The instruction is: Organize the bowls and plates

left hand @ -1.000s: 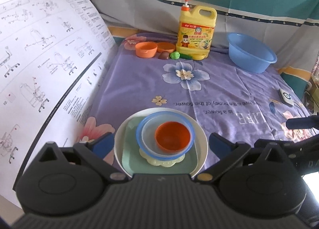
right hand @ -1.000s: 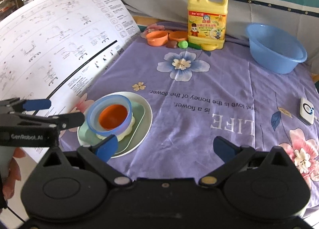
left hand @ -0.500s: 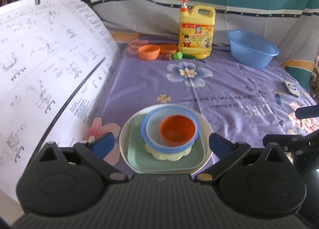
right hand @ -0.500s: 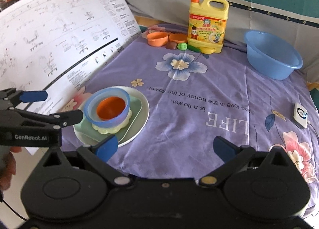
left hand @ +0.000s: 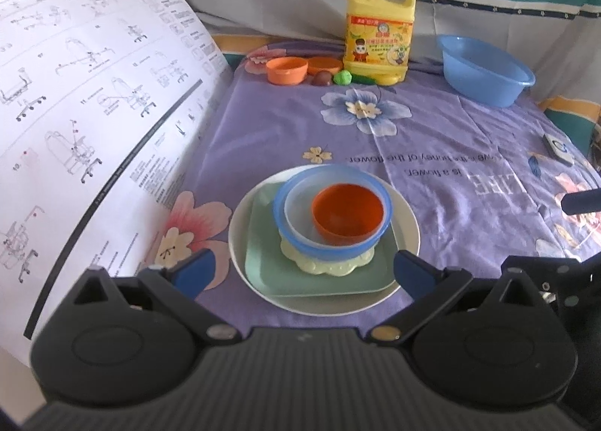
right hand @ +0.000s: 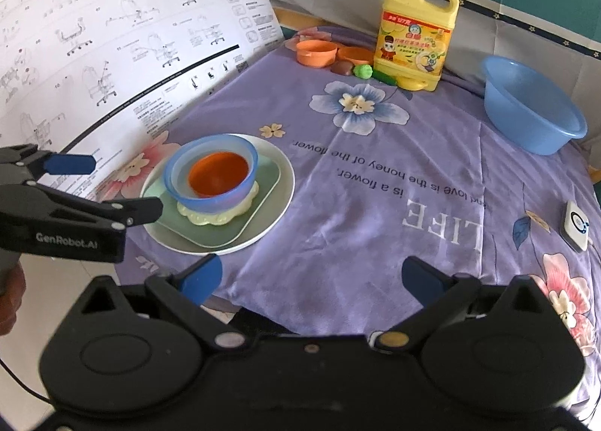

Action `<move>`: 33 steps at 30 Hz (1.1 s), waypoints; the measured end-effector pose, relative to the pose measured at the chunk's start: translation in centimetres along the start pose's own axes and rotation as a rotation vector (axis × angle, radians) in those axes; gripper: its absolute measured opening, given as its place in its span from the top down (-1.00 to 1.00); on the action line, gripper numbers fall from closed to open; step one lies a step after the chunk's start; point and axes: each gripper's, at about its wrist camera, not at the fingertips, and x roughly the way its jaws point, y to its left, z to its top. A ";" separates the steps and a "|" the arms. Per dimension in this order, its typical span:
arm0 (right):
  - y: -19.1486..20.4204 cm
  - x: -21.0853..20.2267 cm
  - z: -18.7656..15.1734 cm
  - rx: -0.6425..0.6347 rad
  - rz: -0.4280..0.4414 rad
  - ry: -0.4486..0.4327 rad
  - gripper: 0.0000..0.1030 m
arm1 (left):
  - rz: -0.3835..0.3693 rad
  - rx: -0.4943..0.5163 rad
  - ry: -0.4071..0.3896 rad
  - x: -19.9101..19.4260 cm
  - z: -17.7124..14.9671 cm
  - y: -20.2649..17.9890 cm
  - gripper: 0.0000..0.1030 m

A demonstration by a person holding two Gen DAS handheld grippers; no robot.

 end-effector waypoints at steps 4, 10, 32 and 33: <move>0.0 0.3 0.0 -0.008 0.004 0.011 -1.00 | 0.004 0.006 0.016 0.4 -0.1 -0.2 -1.00; 0.0 0.4 0.0 -0.018 -0.001 0.013 -1.00 | 0.007 -0.004 0.034 0.8 -0.2 0.0 -1.00; -0.3 0.8 0.0 -0.028 -0.007 0.027 -1.00 | 0.021 -0.011 0.039 1.0 0.0 0.3 -1.00; -0.3 0.9 0.0 -0.028 -0.008 0.028 -1.00 | 0.020 -0.010 0.041 1.0 0.0 0.3 -1.00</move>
